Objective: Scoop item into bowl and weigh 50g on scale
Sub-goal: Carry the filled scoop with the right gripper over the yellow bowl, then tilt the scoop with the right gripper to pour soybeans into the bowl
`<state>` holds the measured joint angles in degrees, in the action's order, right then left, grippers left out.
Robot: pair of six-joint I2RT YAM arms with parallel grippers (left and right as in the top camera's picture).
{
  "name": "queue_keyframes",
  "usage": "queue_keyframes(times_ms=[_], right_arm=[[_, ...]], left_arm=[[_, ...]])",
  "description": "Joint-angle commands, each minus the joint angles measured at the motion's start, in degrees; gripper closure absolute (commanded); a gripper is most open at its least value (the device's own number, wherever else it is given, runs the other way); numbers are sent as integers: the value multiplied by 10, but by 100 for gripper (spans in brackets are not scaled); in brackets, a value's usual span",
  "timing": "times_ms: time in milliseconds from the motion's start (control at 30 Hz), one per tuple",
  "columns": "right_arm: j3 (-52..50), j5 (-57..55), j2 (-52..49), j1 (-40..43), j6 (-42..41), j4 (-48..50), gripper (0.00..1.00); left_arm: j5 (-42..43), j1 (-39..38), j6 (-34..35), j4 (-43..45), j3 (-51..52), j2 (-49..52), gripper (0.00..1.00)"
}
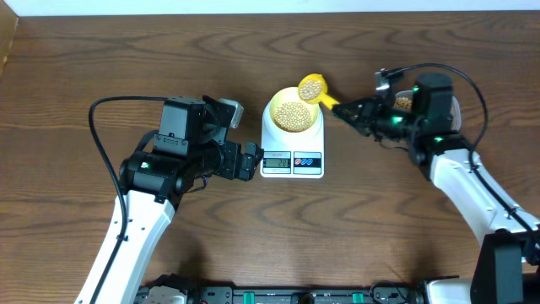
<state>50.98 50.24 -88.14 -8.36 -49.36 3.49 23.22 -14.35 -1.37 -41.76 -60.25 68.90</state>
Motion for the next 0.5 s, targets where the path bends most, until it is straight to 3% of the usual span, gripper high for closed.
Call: queue_keyframes(times_ms=[0,467], right_arm=[[2,-74,-2,-30,75,2,99],[2,-128,-2,-64,179,2,99]], left_arm=[[-3,2,-5,0,-1,0,2],[-3,2,-5,0,-1,0,2]])
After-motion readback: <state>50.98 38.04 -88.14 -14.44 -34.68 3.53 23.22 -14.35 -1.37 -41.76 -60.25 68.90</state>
